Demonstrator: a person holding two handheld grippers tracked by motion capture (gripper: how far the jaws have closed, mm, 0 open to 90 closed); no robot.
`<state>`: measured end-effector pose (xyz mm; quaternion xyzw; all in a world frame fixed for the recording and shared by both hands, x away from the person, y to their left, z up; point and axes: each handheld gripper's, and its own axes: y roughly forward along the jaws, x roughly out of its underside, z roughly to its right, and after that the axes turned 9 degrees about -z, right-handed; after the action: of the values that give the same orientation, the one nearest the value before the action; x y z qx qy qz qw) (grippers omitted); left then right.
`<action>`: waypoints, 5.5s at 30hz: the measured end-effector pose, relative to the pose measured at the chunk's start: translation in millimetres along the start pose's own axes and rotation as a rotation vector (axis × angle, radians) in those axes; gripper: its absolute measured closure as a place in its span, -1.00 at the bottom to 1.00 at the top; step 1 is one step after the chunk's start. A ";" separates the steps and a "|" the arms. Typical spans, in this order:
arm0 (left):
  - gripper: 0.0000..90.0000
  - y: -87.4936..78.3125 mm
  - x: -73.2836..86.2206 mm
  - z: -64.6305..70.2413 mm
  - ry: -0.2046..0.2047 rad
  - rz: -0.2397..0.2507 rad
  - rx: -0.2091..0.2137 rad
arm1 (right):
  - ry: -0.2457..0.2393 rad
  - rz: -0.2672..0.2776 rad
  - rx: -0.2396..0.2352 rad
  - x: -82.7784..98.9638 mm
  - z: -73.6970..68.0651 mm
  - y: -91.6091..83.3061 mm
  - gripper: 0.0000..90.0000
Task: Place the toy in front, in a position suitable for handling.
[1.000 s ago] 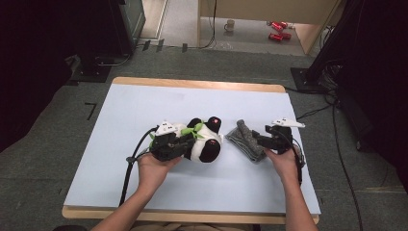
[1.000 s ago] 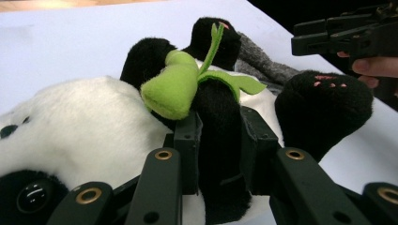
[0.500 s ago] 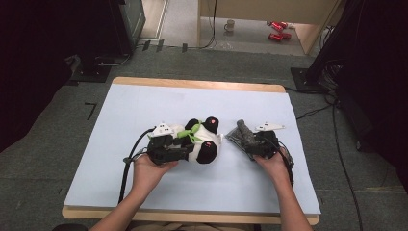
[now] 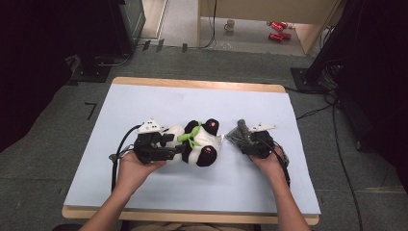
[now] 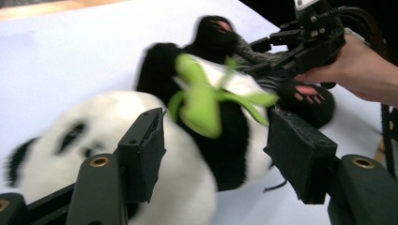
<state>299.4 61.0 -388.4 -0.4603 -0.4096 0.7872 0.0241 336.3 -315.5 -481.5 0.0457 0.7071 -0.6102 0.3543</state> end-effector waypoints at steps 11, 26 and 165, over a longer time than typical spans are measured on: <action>-0.30 -15.1 19.8 -37.0 0.047 0.016 -0.029 | -0.043 -0.005 0.043 0.5 -3.2 6.5 -0.27; -0.39 -2.7 40.0 -51.4 0.045 -0.009 -0.016 | -0.060 0.008 0.109 1.6 -0.1 6.2 0.36; -0.11 15.9 52.0 -59.3 -0.047 0.002 -0.022 | -0.310 -0.170 -0.276 -190.0 -199.6 5.9 0.72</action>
<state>319.0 108.9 -450.0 -0.4423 -0.4182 0.7934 0.0084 391.9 -65.4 -379.8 -0.1572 0.7223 -0.5352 0.4088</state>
